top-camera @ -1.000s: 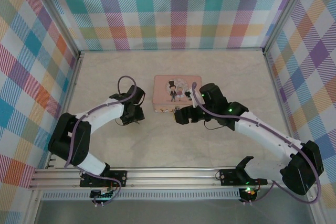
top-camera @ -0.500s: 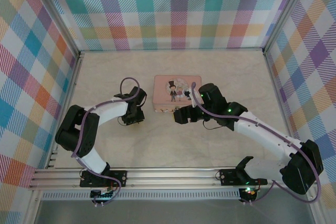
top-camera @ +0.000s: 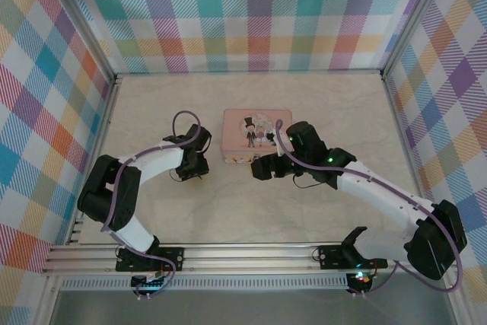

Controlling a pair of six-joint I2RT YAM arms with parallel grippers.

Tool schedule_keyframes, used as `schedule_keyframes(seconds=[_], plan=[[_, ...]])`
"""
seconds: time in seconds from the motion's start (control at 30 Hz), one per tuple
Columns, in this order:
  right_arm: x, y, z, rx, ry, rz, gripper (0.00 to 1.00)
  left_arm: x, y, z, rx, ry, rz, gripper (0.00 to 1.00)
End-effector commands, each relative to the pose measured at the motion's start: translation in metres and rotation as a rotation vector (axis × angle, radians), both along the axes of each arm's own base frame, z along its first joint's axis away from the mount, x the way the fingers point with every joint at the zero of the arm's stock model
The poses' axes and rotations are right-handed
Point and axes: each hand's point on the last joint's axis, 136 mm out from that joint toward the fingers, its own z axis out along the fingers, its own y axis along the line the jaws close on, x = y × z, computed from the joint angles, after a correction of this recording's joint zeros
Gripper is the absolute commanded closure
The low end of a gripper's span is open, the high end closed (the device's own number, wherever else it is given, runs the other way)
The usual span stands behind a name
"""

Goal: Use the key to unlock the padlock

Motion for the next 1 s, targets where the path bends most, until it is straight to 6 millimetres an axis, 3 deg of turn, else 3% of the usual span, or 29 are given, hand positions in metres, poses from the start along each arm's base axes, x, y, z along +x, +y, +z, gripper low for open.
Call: schedule_keyframes(seconds=[0.0, 0.2, 0.43, 0.7, 0.97], plan=[[-0.001, 0.002, -0.005, 0.003, 0.007, 0.0, 0.29, 0.007, 0.002, 0.013, -0.02, -0.051, 0.024, 0.55], [0.0, 0.002, -0.005, 0.005, 0.008, -0.005, 0.29, 0.007, 0.008, 0.005, -0.009, -0.039, 0.043, 0.56], [-0.001, 0.0, -0.007, 0.0, 0.012, -0.011, 0.29, 0.009, 0.005, -0.01, -0.026, -0.009, 0.044, 0.68], [0.0, -0.001, -0.009, -0.008, 0.007, -0.014, 0.29, 0.0, 0.005, -0.023, -0.032, 0.031, 0.047, 0.72], [0.003, 0.0, -0.013, -0.016, 0.008, -0.024, 0.29, -0.006, 0.004, -0.022, -0.054, 0.032, 0.053, 0.98]])
